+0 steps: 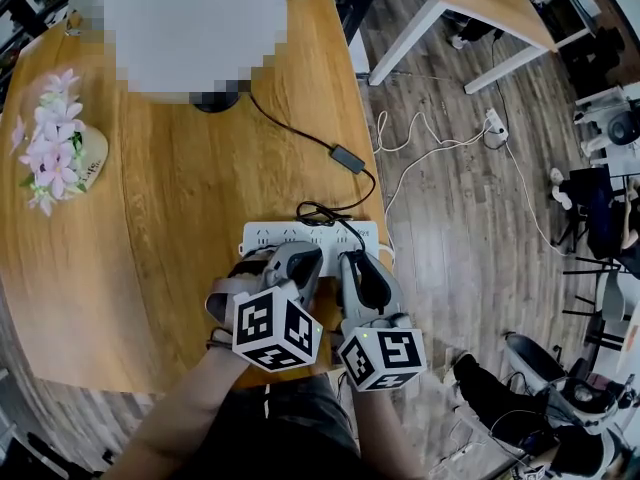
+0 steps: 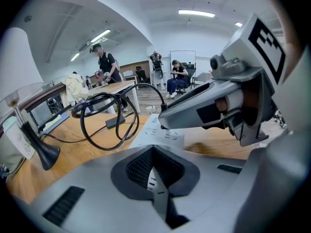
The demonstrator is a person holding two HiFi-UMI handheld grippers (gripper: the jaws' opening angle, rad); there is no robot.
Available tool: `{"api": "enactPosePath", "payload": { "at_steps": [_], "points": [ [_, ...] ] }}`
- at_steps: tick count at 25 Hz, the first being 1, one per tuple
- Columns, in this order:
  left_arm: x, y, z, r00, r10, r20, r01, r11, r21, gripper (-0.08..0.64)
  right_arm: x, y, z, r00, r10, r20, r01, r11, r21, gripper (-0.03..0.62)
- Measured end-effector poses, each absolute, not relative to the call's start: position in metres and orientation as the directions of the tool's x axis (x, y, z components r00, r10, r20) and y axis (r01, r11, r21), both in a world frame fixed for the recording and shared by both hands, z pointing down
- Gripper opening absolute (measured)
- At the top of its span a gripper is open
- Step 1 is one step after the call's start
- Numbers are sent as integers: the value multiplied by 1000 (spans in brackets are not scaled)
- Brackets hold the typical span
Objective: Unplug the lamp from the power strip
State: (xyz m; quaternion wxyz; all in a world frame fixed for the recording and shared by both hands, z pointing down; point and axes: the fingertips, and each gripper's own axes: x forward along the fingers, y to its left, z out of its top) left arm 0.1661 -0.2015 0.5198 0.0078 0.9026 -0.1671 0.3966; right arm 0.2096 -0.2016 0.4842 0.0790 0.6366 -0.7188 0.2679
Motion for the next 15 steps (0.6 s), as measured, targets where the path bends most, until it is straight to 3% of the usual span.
{"api": "enactPosePath", "payload": {
  "at_steps": [15],
  "points": [
    [111, -230, 481, 673, -479, 564, -572, -820, -15, -5, 200, -215, 483, -217, -851, 479, -966, 116, -233, 92]
  ]
}}
